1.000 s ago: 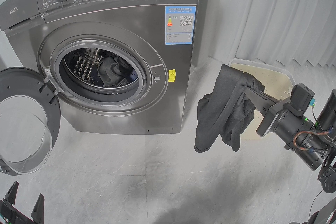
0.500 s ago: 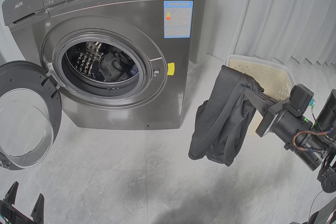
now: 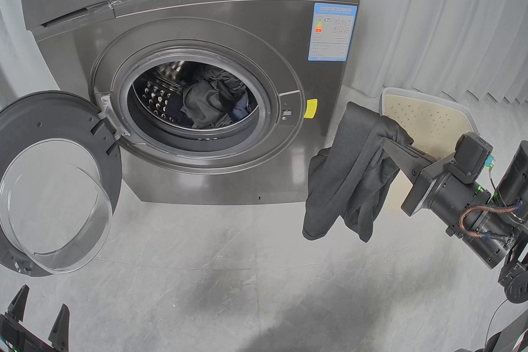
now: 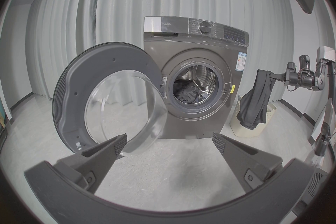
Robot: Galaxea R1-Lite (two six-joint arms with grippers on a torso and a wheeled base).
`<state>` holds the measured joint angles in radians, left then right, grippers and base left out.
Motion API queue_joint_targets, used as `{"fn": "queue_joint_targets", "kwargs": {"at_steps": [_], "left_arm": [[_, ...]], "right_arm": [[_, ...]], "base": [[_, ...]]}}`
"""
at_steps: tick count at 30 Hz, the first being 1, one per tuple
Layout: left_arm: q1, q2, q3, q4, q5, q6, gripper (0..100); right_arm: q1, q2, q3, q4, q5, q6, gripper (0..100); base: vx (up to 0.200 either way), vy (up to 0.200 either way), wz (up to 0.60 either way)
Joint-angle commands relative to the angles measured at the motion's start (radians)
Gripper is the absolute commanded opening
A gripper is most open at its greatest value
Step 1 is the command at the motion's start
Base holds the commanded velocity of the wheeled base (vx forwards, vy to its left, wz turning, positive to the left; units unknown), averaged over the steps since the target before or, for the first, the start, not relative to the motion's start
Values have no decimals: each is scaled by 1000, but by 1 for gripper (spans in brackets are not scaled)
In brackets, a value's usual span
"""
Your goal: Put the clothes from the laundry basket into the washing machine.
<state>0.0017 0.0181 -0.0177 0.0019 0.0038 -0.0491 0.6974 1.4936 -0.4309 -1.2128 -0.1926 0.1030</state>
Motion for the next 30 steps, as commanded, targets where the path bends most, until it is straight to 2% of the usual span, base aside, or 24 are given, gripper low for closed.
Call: {"fn": "queue_joint_targets", "kwargs": {"at_steps": [1, 9, 30], "left_arm": [[0, -12, 16, 0, 1, 0, 100], [0, -12, 16, 0, 1, 0, 100], [0, -12, 16, 0, 1, 0, 100]], "right_arm": [[1, 0, 0, -1, -1, 0, 0], [-1, 0, 0, -1, -1, 0, 0], [-1, 5, 9, 2, 1, 0, 0]], "base": [[0, 200, 0], [0, 200, 0], [0, 0, 0]]}}
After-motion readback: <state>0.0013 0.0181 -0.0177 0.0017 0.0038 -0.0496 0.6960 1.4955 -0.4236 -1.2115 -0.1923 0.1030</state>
